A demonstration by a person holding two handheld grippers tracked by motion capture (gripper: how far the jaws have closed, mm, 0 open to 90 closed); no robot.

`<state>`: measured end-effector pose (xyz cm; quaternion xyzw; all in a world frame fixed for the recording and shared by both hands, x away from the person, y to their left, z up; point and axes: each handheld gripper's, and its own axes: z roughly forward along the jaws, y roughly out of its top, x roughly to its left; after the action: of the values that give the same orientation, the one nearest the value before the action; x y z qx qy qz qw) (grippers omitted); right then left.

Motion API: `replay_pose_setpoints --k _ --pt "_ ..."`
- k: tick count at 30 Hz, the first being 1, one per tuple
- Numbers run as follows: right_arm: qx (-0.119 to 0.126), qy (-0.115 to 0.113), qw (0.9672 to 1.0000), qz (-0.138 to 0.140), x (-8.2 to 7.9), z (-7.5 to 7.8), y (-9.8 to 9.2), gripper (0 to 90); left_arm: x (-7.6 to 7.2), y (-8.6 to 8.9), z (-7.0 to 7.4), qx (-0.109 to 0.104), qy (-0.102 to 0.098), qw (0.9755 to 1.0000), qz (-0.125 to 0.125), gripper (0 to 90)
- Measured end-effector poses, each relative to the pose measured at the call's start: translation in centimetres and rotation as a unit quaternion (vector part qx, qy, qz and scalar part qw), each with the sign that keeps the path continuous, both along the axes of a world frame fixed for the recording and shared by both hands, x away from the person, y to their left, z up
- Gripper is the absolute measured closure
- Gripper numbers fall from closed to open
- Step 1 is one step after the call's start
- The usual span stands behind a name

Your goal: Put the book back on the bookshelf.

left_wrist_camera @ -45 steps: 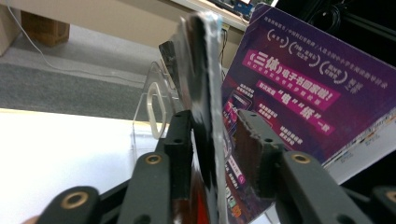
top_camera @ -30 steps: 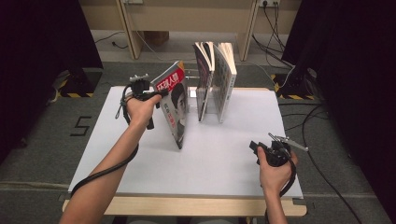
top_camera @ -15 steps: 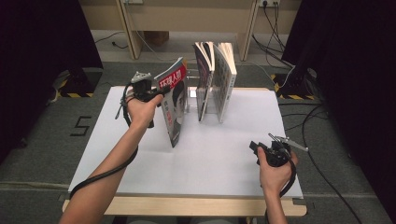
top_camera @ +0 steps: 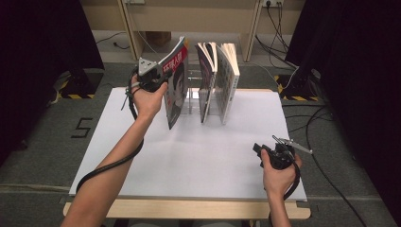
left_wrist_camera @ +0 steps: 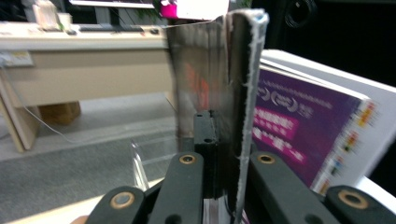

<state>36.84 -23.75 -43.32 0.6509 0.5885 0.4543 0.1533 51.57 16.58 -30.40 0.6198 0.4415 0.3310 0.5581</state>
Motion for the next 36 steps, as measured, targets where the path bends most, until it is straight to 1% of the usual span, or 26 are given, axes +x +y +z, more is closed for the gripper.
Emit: replay_pose_setpoints --k 1,3,6,7,8,9,10,12,15,16,18,20,21,22,23,25,27,29,31,32,33,36 --pt "0.001 0.0 1.0 0.0 0.0 0.0 0.0 59.7 0.2 0.0 -0.4 -0.004 -0.007 1.0 0.004 86.4" --pt "0.0 0.001 1.0 0.0 0.0 0.0 0.0 59.7 0.3 -0.1 -1.2 0.003 -0.014 0.9998 0.013 86.3" --pt "-0.001 0.001 1.0 0.0 0.0 -0.1 0.1 59.7 0.7 0.1 -3.3 0.009 -0.001 0.9998 0.017 86.2" --pt "-0.001 0.001 1.0 0.0 0.0 -0.1 0.1 59.7 0.6 0.2 -3.8 0.005 -0.005 0.9998 0.018 86.2" --pt "0.0 0.003 1.0 -0.001 0.0 -0.1 0.1 59.7 0.5 0.3 -4.0 -0.002 -0.001 0.9999 0.015 86.1" --pt "0.0 0.003 1.0 0.0 0.0 -0.1 0.1 59.7 0.4 0.4 -4.2 -0.001 -0.002 0.9999 0.013 86.1" --pt "0.0 0.003 1.0 0.0 0.0 -0.1 0.1 59.7 0.2 0.4 -4.2 0.002 -0.003 0.9999 0.011 86.0" --pt "-0.003 0.002 1.0 0.001 0.1 -0.1 0.1 59.7 0.0 0.4 -4.2 0.001 -0.001 1.0 0.009 85.9" --pt "-0.002 0.004 1.0 0.002 0.0 -0.2 0.2 59.7 -0.2 0.3 -4.1 -0.003 0.013 0.9999 -0.007 85.4" --pt "-0.004 0.002 1.0 0.003 0.1 -0.2 0.2 59.7 -0.3 0.3 -4.1 -0.007 0.019 0.9997 -0.011 84.8" --pt "0.0 0.004 1.0 0.001 0.0 -0.1 0.3 59.7 -0.4 0.3 -4.0 -0.022 0.034 0.999 -0.018 82.5" --pt "-0.001 0.002 1.0 0.002 0.0 -0.1 0.3 59.7 -0.4 0.3 -3.7 -0.026 0.04 0.9986 -0.024 79.9" --pt "0.001 0.003 1.0 0.001 0.0 -0.1 0.3 59.7 -0.4 0.3 -3.5 -0.032 0.041 0.9983 -0.027 78.3" --pt "0.001 0.004 1.0 0.001 0.0 -0.1 0.3 59.7 -0.4 0.3 -3.3 -0.038 0.042 0.9981 -0.026 76.6" --pt "-0.002 0.002 1.0 0.002 0.0 -0.1 0.3 59.7 -0.4 0.3 -3.0 -0.039 0.042 0.9981 -0.025 74.7" --pt "-0.001 0.004 1.0 0.002 0.0 -0.1 0.2 59.7 -0.3 0.2 -2.4 -0.046 0.045 0.9976 -0.024 70.9" --pt "0.003 0.006 1.0 0.0 0.0 -0.1 0.2 59.7 -0.1 0.1 -2.0 -0.046 0.05 0.9975 -0.02 66.9" --pt "0.001 0.004 1.0 0.001 0.0 -0.1 0.2 59.7 0.1 -0.1 -1.8 -0.046 0.055 0.9973 -0.013 62.6" --pt "-0.001 0.003 1.0 0.001 0.0 -0.1 0.1 59.6 0.1 -0.2 -1.7 -0.045 0.057 0.9973 -0.012 60.2" --pt "-0.001 0.003 1.0 0.0 0.0 -0.1 0.1 59.6 0.3 -0.6 -1.6 -0.03 0.061 0.9976 -0.011 58.8" --pt "-0.001 0.003 1.0 0.0 0.0 -0.1 0.1 59.6 0.3 -0.6 -1.6 -0.03 0.061 0.9976 -0.011 58.2" --pt "0.002 0.002 1.0 -0.001 0.0 0.0 -0.1 59.7 0.6 -1.6 -1.6 -0.019 0.065 0.9976 -0.013 56.2"
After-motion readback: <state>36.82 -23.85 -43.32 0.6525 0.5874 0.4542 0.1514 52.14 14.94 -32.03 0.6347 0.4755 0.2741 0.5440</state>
